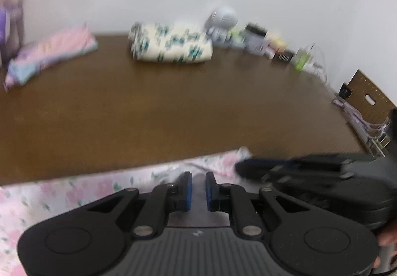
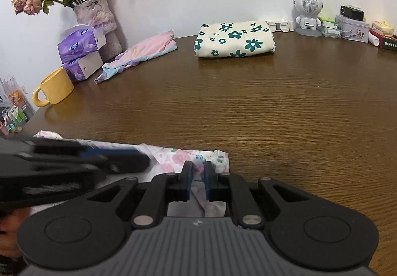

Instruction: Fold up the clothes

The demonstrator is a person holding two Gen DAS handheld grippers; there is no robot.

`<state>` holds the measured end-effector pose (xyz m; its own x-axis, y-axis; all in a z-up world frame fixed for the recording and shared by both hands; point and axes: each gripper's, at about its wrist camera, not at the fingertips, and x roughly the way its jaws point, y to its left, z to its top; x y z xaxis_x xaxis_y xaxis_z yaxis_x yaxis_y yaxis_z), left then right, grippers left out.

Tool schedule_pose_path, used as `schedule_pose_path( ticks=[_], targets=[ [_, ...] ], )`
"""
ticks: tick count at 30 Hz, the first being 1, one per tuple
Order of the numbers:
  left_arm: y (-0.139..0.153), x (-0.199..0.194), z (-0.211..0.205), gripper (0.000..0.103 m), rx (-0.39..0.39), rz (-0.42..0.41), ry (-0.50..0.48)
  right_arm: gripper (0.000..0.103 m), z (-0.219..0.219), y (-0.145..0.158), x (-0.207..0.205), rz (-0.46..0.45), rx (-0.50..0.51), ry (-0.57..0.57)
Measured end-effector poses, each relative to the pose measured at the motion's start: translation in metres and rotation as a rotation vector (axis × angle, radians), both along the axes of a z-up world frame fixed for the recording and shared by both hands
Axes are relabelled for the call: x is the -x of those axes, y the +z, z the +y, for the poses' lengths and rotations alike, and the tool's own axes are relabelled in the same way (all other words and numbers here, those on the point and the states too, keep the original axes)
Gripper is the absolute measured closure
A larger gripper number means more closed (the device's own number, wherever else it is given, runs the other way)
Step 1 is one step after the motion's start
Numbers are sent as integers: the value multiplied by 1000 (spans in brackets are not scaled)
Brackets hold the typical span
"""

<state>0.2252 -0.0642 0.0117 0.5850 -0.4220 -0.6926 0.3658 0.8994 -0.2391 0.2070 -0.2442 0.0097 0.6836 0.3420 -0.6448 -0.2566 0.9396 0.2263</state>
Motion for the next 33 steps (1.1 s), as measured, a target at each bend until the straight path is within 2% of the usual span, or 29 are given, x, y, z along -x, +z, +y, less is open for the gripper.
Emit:
schedule_pose_path(
  ticks=[7,9,12,16,22,28,33],
  targets=[
    [2,8,2,93,5,-16,20,93,-3,2,-4,-15,-28,-14],
    [7,12,3,93,15,-49,33,94,-1,-2,-6,-5,-20,-6],
    [11,17,5,92,-8,-90,62,94,2,-6,-9,3,0,3],
    [1,11,2,92,-41,-56,54,93,13,-8,0,-45,60,6],
    [-3,15,0,93,-63,-81,48,93,3,0,12,-47,4,5],
    [3,28,7,93,3,-102,87,93,11,-8,16,-39,65,30],
    [-2,35,10,92,16,-70,85,93,15,-9,19,-59,84,28]
  ],
)
